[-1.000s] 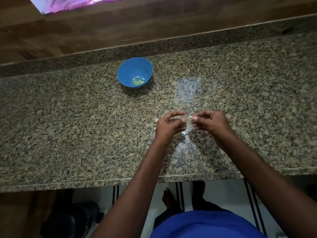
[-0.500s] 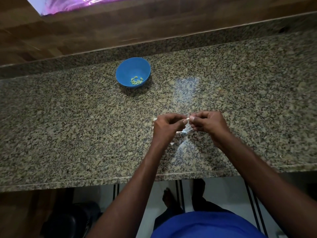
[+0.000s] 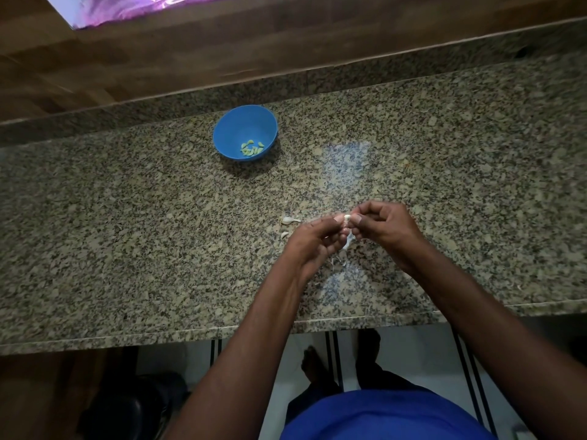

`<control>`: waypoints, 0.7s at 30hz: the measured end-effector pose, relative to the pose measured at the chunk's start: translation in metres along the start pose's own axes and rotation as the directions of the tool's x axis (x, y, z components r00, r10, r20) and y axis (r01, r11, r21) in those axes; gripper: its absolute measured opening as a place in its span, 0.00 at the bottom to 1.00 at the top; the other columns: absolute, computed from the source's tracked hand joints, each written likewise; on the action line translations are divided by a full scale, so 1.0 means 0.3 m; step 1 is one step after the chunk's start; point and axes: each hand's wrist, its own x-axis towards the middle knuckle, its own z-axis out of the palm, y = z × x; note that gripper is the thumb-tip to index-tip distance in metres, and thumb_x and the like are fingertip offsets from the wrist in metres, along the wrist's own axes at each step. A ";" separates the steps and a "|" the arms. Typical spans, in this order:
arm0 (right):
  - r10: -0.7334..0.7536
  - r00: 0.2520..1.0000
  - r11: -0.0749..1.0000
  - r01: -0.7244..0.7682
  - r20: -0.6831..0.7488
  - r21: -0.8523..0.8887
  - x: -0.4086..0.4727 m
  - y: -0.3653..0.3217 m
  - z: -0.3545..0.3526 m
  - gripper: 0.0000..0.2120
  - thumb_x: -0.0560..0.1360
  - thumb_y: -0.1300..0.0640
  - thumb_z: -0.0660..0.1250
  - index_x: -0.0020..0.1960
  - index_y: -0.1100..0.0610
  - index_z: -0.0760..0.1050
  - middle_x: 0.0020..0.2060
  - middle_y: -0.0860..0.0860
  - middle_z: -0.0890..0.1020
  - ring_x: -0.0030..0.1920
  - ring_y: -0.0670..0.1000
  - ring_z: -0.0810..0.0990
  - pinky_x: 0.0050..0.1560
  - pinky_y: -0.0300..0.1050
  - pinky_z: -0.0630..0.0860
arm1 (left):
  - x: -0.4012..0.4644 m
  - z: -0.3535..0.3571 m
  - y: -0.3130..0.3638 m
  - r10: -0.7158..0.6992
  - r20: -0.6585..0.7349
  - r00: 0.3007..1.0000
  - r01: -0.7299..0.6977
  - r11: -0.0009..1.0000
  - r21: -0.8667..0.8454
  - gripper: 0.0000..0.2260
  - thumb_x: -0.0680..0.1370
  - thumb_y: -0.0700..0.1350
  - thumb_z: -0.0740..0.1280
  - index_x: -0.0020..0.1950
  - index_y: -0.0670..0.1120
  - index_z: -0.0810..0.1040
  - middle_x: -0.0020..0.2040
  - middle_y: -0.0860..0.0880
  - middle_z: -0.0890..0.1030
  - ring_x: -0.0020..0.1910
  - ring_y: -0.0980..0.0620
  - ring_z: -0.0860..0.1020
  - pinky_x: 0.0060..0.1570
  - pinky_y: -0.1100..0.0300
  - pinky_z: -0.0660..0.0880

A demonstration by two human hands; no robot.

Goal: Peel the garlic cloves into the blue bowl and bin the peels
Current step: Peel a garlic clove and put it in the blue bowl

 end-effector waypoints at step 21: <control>-0.022 0.984 0.936 -0.041 -0.175 -0.349 0.019 -0.017 0.006 0.04 0.76 0.64 0.74 0.44 0.65 0.82 0.36 0.58 0.85 0.34 0.53 0.86 0.34 0.43 0.81 | 0.026 0.017 -0.003 0.382 0.032 0.923 -0.274 0.599 0.752 0.06 0.75 0.42 0.77 0.46 0.40 0.84 0.39 0.45 0.86 0.39 0.44 0.86 0.43 0.46 0.85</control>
